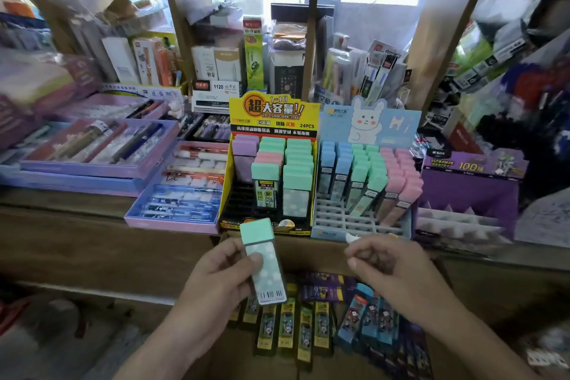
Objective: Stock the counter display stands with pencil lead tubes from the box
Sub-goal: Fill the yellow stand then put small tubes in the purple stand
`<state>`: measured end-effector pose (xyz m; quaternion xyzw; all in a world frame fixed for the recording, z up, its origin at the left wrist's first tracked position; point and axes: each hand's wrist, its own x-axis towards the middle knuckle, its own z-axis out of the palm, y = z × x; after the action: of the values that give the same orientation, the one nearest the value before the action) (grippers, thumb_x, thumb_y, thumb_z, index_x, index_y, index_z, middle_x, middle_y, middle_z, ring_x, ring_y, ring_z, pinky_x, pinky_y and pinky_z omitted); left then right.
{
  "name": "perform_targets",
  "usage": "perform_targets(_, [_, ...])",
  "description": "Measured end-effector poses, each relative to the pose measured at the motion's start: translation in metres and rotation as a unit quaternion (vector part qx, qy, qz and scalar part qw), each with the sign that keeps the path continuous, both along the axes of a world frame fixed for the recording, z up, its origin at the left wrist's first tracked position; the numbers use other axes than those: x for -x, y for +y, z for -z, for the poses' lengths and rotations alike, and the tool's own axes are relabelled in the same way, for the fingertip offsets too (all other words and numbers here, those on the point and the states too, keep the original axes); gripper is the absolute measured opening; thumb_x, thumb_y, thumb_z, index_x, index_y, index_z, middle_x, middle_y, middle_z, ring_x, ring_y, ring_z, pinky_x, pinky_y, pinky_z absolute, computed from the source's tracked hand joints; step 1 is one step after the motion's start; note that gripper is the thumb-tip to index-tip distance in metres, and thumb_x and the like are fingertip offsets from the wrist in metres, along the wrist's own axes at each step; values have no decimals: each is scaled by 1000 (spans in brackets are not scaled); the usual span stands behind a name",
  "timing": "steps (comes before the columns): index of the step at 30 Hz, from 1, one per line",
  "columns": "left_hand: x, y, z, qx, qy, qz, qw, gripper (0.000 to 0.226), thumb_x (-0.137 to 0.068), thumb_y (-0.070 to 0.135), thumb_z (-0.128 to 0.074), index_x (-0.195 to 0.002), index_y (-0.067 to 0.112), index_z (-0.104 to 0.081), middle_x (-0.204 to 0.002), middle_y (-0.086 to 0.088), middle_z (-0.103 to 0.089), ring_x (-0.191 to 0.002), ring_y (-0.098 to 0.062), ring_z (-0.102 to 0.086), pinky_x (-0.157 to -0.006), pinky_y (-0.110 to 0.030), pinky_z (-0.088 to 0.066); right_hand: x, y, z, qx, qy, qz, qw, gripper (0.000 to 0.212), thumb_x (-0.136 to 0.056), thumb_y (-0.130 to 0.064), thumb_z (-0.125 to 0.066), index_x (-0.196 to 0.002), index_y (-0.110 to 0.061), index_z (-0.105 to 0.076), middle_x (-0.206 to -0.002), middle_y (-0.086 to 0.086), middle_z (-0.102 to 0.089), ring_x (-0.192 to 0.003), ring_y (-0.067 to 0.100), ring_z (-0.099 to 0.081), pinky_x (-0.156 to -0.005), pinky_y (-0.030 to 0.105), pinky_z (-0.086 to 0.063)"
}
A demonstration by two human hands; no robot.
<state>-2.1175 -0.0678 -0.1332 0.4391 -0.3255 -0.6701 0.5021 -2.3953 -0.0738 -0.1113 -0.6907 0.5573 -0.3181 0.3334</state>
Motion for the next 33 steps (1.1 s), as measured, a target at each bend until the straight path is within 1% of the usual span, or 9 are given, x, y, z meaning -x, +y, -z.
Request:
perform_targets(3, [1,-6,-9,39,-39,-14,998,23,-88,4,-65,-110,3,-70,-115,-31,-64,-105,-42,-69,-83,-47,-62,7,5,27,-153,25,-56,986,20,-94,-20,-73,-95,-40,-74,-90,-6,-76,-83,7,-71,-77,24,-58])
perform_targets(5, [1,-12,-13,66,-57,-18,996,20,-86,7,-66,-106,5,-72,-115,-30,-62,-106,-40,-69,-81,-42,-62,12,3,39,-225,77,-84,968,7,-94,-24,-73,-96,-31,-75,-92,-2,-76,-89,14,-72,-84,36,-58])
perform_targets(8, [2,-21,-19,116,-86,-15,989,22,-84,15,-69,-105,13,-74,-107,-17,-69,-107,-36,-68,-82,-40,-61,18,-2,52,-280,172,-99,939,7,-95,-32,-73,-98,-26,-74,-90,-2,-72,-80,9,-67,-74,28,-55])
perform_targets(10, [4,-28,-23,148,-123,-13,981,23,-84,21,-70,-106,21,-75,-107,-7,-73,-109,-33,-68,-88,-42,-59,21,-5,58,-291,183,-86,935,10,-98,-24,-69,-105,-18,-73,-84,-4,-66,-65,-2,-58,-59,9,-43])
perform_targets(12, [6,-34,-28,177,-177,-21,968,25,-83,29,-71,-107,29,-75,-109,-2,-75,-108,-25,-69,-90,-41,-56,23,-7,61,-293,185,-74,935,13,-100,-17,-66,-110,-12,-72,-83,-5,-64,-63,-5,-55,-56,5,-39])
perform_targets(20, [16,-60,-45,247,-219,-40,943,20,-89,11,-72,-102,25,-77,-105,-1,-77,-102,-19,-72,-85,-28,-60,31,-4,66,-297,159,-54,940,6,-98,-27,-68,-99,-23,-72,-89,-1,-72,-76,9,-64,-67,21,-48])
perform_targets(25, [22,-74,-43,271,-298,-92,911,16,-84,8,-78,-88,22,-73,-85,-5,-74,-86,-27,-70,-79,-34,-60,34,-2,68,-288,162,-56,942,5,-98,-29,-67,-95,-27,-71,-86,-1,-73,-71,5,-63,-65,21,-47])
perform_targets(30, [22,-79,-32,298,-380,-106,869,17,-84,17,-80,-86,31,-69,-79,13,-72,-77,-8,-70,-70,-21,-57,36,1,68,-284,151,-55,945,3,-97,-28,-68,-99,-27,-69,-75,-5,-70,-67,3,-62,-64,20,-47])
perform_targets(33, [23,-76,-25,300,-392,-107,863,18,-85,20,-79,-94,32,-70,-83,21,-72,-81,-2,-70,-74,-18,-59,36,0,66,-286,153,-57,944,3,-97,-29,-68,-100,-28,-68,-78,-5,-70,-69,2,-63,-64,19,-48])
